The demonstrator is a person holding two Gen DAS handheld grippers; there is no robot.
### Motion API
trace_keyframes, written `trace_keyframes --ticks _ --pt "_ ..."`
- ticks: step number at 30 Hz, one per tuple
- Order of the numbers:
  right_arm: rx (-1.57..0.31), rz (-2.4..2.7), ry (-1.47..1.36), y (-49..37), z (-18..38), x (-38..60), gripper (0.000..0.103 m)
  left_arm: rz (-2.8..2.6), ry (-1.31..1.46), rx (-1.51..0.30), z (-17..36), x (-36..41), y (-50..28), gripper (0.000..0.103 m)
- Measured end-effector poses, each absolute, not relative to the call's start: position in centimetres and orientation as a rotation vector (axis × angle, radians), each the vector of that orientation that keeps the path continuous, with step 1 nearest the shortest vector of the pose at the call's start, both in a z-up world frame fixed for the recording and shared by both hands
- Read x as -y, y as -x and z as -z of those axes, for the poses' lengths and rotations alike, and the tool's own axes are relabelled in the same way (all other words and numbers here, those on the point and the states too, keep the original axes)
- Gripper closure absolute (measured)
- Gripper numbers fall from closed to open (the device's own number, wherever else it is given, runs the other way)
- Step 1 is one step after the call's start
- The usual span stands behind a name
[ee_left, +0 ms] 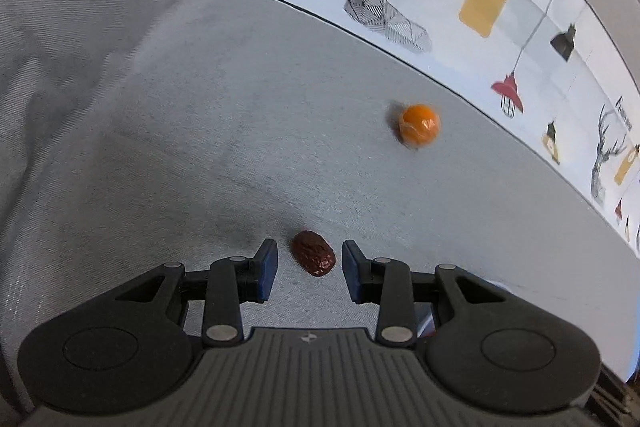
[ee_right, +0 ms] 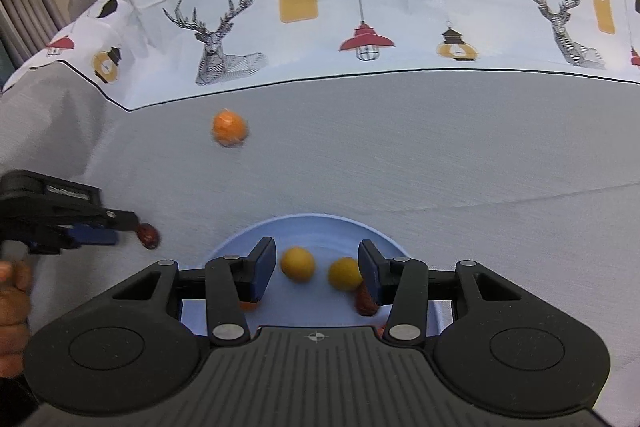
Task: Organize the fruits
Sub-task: 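Grasp a red date with the left tool while the right tool grasps a wrapped orange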
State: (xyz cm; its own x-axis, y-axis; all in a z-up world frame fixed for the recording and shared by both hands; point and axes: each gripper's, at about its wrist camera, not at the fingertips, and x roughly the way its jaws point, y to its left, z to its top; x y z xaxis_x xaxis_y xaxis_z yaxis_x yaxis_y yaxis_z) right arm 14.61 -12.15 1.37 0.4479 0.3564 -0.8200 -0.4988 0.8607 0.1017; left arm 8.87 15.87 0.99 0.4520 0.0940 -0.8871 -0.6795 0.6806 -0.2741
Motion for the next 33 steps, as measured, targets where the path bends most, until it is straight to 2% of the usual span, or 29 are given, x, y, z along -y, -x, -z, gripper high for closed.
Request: trace_keyframes --ticks 9,12,19,25,29,33 --pt "-0.970 -0.582 0.142 -14.3 -1.2 9.5 0.054 -0.535 0.633 -1.045 0.3 -15.2 -10.2 0.065" --pt "-0.949 -0.590 0.134 -14.9 -1.2 8.5 0.052 -0.540 0.616 -1.059 0.7 -15.3 -10.3 0.075" --pt "-0.921 -0.633 0.115 -17.4 -0.3 4.2 0.049 -0.586 0.601 -1.043 0.6 -15.4 -10.3 0.076" --pt "-0.883 -0.659 0.179 -20.1 1.7 -0.8 0.043 -0.624 0.576 -1.044 0.5 -15.2 -10.0 0.076" --pt "-0.869 -0.693 0.237 -21.7 3.4 -3.4 0.032 -0.636 0.593 -1.039 0.6 -15.5 -9.8 0.075" --pt "-0.850 -0.681 0.333 -23.0 5.1 -5.3 0.031 -0.637 0.590 -1.041 0.5 -15.5 -9.8 0.075"
